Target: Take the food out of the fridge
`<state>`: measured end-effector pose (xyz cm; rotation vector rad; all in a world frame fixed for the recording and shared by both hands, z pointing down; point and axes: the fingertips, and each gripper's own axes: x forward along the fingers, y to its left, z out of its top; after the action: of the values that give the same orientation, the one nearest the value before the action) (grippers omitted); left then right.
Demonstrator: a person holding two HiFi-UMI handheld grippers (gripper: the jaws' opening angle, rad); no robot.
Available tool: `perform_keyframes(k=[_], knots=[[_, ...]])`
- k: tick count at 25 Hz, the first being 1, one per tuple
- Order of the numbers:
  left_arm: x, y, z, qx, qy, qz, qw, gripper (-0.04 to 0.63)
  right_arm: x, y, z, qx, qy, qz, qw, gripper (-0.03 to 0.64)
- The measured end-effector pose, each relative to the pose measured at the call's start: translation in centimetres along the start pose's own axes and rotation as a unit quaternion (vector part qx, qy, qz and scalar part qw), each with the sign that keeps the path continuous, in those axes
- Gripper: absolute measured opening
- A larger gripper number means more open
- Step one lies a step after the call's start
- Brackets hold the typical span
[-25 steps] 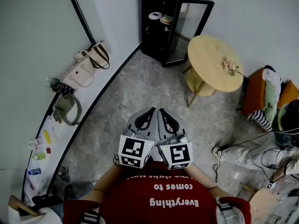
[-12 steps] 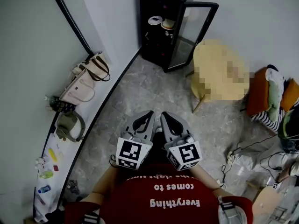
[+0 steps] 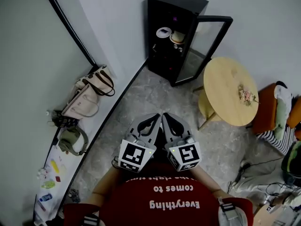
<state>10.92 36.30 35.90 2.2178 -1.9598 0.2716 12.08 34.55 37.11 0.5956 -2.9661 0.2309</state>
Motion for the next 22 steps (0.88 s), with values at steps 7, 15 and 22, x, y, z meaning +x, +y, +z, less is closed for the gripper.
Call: perform_keyframes(k=[7, 15, 22], knots=[[6.8, 9.5, 3.5, 0.013, 0.004, 0.029, 0.9995, 0.002, 10.9, -5.6, 2.9, 0.017, -0.013, 0.002, 1.0, 0.011], [15.4, 18.6, 6.1, 0.0, -0.015, 0.058, 0.9982, 0.002, 20.7, -11.9, 5.4, 0.0, -0.019, 0.025, 1.0, 0.012], [19.7, 22.8, 3.1, -0.093, 0.03, 0.017, 0.995, 0.001, 25.7, -15.2, 3.3, 0.025, 0.032, -0.011, 0.999, 0.012]])
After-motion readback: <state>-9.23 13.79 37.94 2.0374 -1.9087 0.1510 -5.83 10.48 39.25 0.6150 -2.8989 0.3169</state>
